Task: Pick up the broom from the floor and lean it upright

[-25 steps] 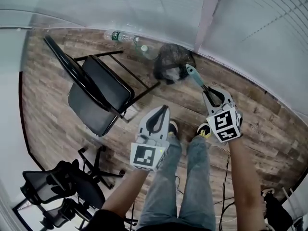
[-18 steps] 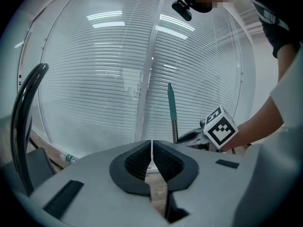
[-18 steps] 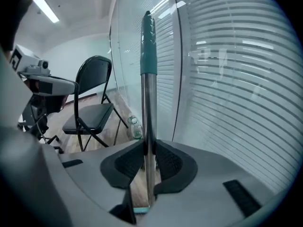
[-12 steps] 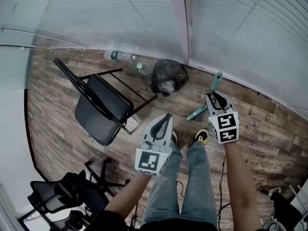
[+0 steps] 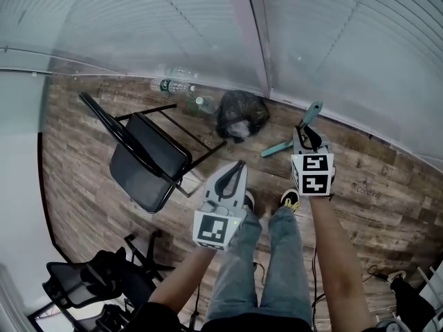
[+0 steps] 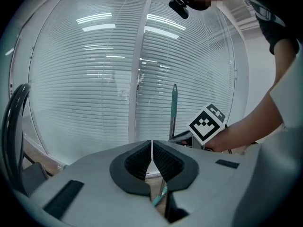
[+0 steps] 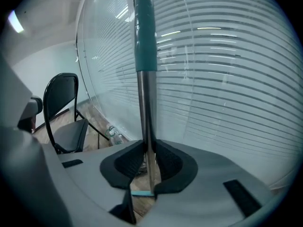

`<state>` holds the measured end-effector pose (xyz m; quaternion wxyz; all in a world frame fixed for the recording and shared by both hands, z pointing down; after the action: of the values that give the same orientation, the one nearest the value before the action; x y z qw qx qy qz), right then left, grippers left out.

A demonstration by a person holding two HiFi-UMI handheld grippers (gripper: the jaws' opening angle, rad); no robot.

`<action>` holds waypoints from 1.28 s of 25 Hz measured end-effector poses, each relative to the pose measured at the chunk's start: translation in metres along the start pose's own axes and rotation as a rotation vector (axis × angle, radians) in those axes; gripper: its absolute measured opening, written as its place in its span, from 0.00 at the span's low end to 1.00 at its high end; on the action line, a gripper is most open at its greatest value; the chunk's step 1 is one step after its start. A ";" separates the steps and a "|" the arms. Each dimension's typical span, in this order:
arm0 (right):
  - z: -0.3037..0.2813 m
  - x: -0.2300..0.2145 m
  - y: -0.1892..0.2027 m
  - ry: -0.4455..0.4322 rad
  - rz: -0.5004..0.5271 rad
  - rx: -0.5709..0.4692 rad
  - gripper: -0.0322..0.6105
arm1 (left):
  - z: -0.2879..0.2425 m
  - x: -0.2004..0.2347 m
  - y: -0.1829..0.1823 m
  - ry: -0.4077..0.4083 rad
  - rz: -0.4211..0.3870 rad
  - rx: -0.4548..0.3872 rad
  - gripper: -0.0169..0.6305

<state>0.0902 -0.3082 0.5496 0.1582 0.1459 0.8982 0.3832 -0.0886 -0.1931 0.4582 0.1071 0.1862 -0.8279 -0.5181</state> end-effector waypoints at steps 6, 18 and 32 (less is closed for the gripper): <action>-0.029 -0.003 -0.012 0.010 -0.044 0.005 0.18 | -0.012 0.013 -0.003 -0.027 0.028 0.001 0.06; -0.073 -0.012 -0.033 0.011 -0.058 -0.001 0.18 | -0.030 0.035 0.004 -0.052 0.039 0.045 0.06; -0.090 -0.021 -0.042 0.008 -0.064 0.000 0.18 | -0.040 0.047 0.003 -0.061 0.019 0.057 0.06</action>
<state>0.0673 -0.4020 0.5814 0.1668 0.1155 0.9031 0.3785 -0.1167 -0.2440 0.4778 0.0811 0.1656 -0.8470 -0.4987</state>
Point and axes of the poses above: the fingertips, and each gripper's own axes: z backward along the fingers, x to its left, y out of its underside, the point moved 7 cm from there along z, backward along the fingers, and after that the axes turned 7 degrees about -z, right-handed, at the moved point
